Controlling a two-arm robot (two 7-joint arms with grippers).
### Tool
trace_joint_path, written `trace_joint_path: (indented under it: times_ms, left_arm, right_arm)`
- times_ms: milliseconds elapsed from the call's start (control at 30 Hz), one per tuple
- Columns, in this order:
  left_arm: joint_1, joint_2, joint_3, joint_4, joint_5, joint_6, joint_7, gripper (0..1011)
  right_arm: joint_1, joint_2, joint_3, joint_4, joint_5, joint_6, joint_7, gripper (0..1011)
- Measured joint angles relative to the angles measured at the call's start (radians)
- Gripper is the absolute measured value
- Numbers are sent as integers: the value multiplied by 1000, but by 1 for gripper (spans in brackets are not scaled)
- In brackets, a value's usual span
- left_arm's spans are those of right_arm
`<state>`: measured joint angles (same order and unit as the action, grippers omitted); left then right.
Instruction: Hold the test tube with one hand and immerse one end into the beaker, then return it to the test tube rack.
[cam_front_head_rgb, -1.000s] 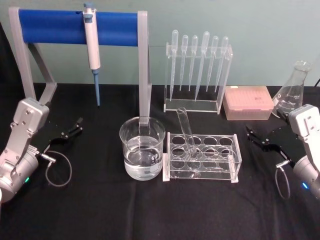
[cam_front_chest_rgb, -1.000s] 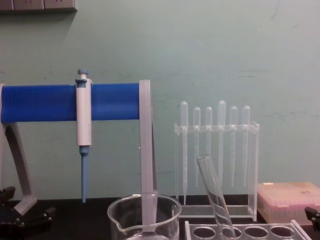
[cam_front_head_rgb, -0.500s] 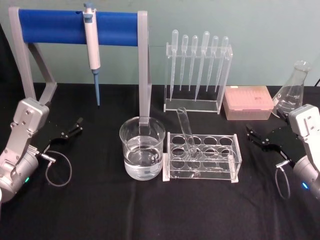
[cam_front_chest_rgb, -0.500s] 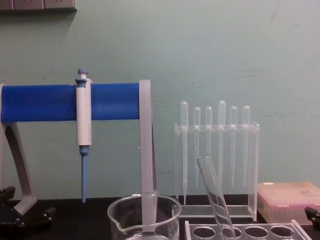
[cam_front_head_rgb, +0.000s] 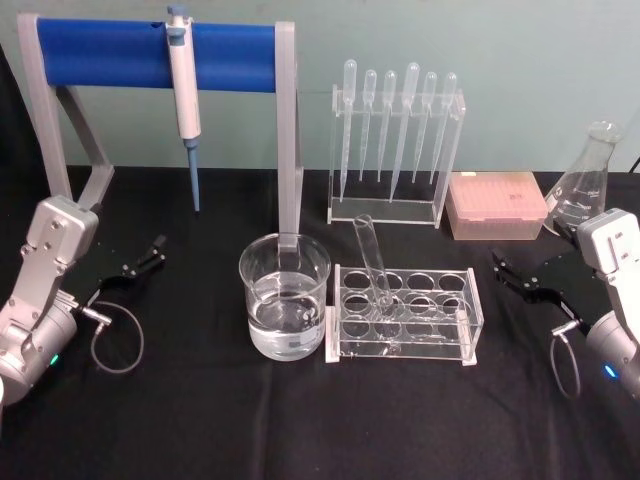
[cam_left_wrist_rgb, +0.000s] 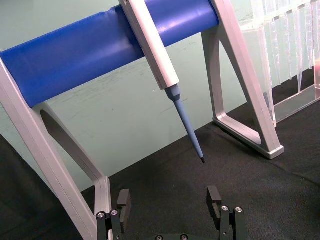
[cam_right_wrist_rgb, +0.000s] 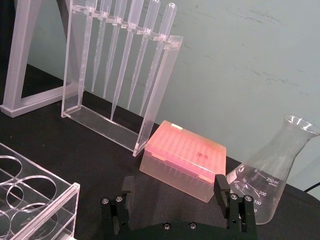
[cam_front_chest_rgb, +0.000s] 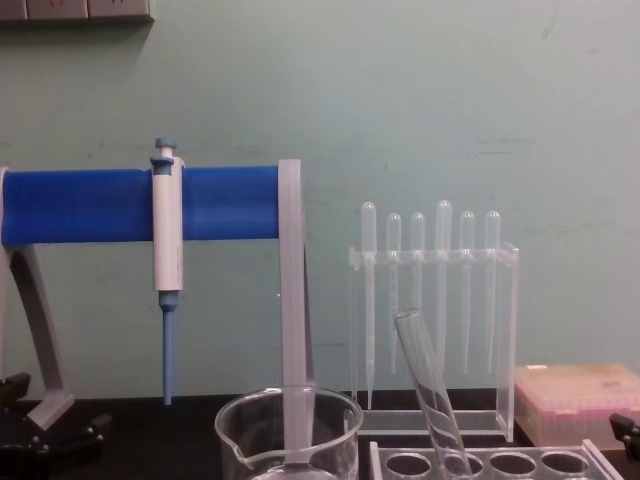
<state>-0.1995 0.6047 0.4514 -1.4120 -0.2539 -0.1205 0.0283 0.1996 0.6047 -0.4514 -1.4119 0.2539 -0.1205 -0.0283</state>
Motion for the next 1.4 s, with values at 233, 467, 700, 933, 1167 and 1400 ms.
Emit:
trace_joint_path:
  times_ms: [233, 467, 700, 933, 1167, 1400]
  left_arm:
    - [0, 0, 0, 0, 0, 0, 0, 1000]
    - [0, 0, 0, 0, 0, 0, 0, 1000]
    - [0, 0, 0, 0, 0, 0, 0, 1000]
    - [0, 0, 0, 0, 0, 0, 0, 1000]
    - [0, 0, 0, 0, 0, 0, 0, 1000]
    - [0, 0, 0, 0, 0, 0, 0, 1000]
  right_arm:
    - [-7, 2, 8, -8, 0, 0, 1, 1002]
    - [-85, 38, 51, -102, -10, -11, -15, 1002]
    - [-207, 102, 102, -263, 13, -14, -6, 1002]
    - [-236, 128, 104, -363, 115, 18, 138, 1000]
    - [-143, 81, 46, -356, 168, 97, 281, 1002]
    - [-14, 3, -26, -289, 138, 197, 357, 1000]
